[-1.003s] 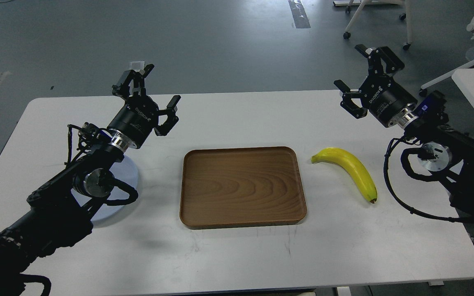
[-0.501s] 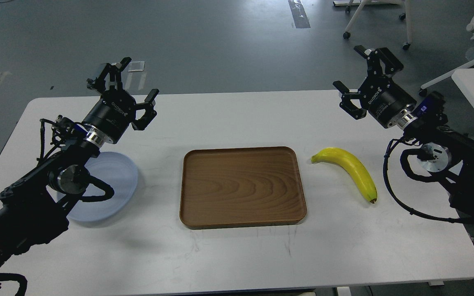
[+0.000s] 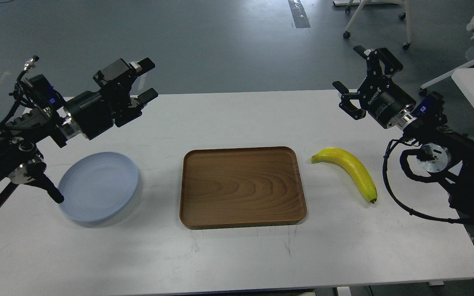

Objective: Place banana on plate with both arms
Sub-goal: 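Grasp the light blue plate's rim with the left gripper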

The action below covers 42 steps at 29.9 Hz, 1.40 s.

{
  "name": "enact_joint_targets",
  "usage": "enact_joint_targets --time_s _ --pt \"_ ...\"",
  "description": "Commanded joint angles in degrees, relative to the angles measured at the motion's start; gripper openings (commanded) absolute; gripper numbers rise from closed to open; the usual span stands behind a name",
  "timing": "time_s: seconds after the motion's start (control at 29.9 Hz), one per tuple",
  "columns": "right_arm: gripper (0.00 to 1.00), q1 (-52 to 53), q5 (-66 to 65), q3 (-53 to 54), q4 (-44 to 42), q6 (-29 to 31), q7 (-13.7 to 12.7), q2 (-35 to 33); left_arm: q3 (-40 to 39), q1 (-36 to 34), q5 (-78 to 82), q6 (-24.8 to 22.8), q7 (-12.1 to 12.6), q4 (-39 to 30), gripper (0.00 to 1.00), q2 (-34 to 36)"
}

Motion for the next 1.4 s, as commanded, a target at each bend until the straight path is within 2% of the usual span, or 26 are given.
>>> enact_joint_targets --time_s 0.0,0.13,0.3,0.47,0.6,0.94,1.2,1.37 --pt "1.0 -0.1 0.0 0.1 0.0 0.0 0.0 -0.1 0.0 0.2 13.5 1.8 0.0 -0.9 1.0 4.2" --pt "1.0 -0.2 0.0 0.0 0.0 0.0 0.0 0.0 3.2 1.0 29.9 5.1 0.0 0.1 1.0 9.3" --pt "1.0 -0.1 0.0 0.1 0.0 0.0 0.0 0.0 9.4 1.0 37.8 11.4 0.0 4.9 1.0 11.8" --pt "1.0 -0.2 0.1 0.2 0.1 0.0 0.0 0.0 13.1 1.2 37.9 12.5 0.0 13.1 1.0 11.8" --pt "1.0 -0.1 0.1 0.2 0.1 0.0 0.0 0.0 18.5 1.3 37.2 16.2 0.0 18.7 1.0 11.0" --pt "1.0 -0.2 0.1 0.4 0.1 0.0 0.0 0.0 22.1 4.2 33.7 17.5 0.0 20.9 0.96 10.3" --pt "1.0 -0.2 0.1 0.4 0.1 0.0 0.0 -0.1 22.0 6.7 32.1 17.7 0.0 22.4 0.85 8.8" --pt "1.0 -0.3 0.1 0.4 0.1 0.0 0.0 0.0 22.1 6.7 30.4 17.7 0.0 22.8 0.65 8.4"
